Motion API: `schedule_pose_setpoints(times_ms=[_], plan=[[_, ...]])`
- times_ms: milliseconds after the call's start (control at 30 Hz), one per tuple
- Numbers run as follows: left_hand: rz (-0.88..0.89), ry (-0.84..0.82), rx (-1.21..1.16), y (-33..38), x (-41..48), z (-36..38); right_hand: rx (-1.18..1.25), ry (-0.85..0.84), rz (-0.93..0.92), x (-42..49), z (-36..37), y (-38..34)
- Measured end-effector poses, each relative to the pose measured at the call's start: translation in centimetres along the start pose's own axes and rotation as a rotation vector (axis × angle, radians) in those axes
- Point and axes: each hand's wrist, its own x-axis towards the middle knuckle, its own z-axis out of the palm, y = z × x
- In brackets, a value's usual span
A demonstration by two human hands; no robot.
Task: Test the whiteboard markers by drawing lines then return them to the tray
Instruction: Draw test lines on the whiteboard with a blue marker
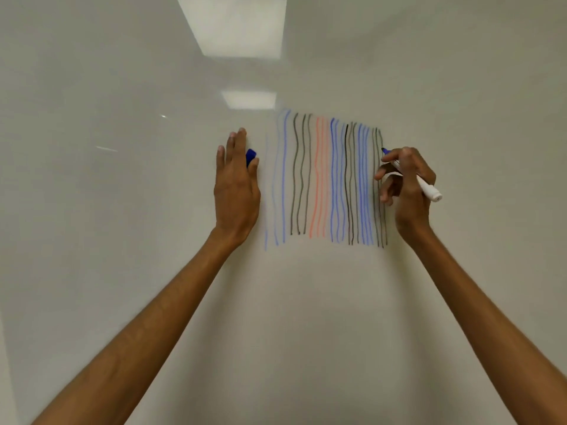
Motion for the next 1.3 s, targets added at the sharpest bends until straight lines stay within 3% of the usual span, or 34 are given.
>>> schedule_pose_setpoints(times_ms=[300, 533, 1300], plan=[[0.12, 0.113, 0.133, -0.7, 1.2, 1.7, 0.046, 0.079, -0.029, 5.6, -1.3, 1.3], [0.121, 0.095, 0.155, -0.7, 1.2, 1.8, -0.015, 0.074, -0.09, 5.2, -1.5, 2.8], [0.129, 0.085, 0.172, -0.7, 1.1, 1.8, -0.012, 0.067, 0.009, 5.8, -1.0, 1.5]])
